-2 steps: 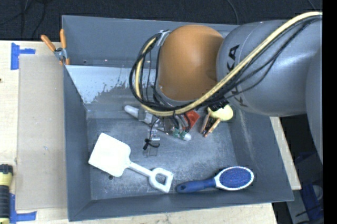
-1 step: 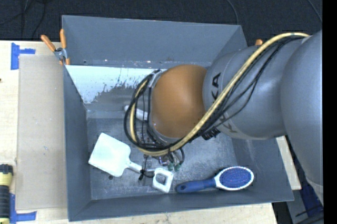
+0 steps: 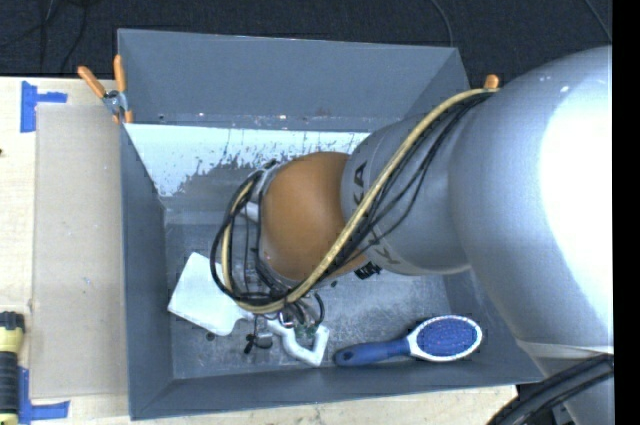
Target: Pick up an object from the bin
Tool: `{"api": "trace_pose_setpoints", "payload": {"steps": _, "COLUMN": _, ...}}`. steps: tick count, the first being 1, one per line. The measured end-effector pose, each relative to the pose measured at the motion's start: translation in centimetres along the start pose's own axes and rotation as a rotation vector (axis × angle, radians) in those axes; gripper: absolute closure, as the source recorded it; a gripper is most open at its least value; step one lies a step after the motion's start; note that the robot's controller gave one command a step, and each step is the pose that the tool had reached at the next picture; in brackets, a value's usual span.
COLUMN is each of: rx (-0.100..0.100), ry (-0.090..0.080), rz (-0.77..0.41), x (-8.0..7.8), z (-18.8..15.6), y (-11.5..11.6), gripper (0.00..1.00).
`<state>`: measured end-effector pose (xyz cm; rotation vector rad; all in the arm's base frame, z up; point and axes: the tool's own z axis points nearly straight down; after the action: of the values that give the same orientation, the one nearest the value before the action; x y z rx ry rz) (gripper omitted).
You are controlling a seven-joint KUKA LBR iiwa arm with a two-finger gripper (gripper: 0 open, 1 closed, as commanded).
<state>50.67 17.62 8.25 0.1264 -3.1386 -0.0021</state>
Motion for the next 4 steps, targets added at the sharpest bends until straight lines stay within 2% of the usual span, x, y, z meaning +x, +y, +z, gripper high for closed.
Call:
{"api": "trace_pose_setpoints", "payload": {"steps": 1, "rx": 0.001, "ry": 0.009, "rz": -0.020, "x": 1.8, "z": -0.6, "y": -1.3, "gripper": 0.00}}
{"api": "trace_pose_setpoints", "payload": {"steps": 2, "rx": 0.001, "ry": 0.004, "rz": -0.029, "x": -1.9, "z": -8.3, "y": 0.0, "gripper": 0.00}}
{"api": "trace_pose_setpoints", "payload": {"steps": 3, "rx": -0.001, "ry": -0.005, "rz": -0.024, "x": -2.0, "z": -10.6, "y": -0.8, "gripper": 0.00}}
{"api": "trace_pose_setpoints", "payload": {"steps": 4, "rx": 0.000, "ry": 0.001, "rz": -0.122, "x": -2.9, "z": -2.5, "y": -6.2, "gripper": 0.00}}
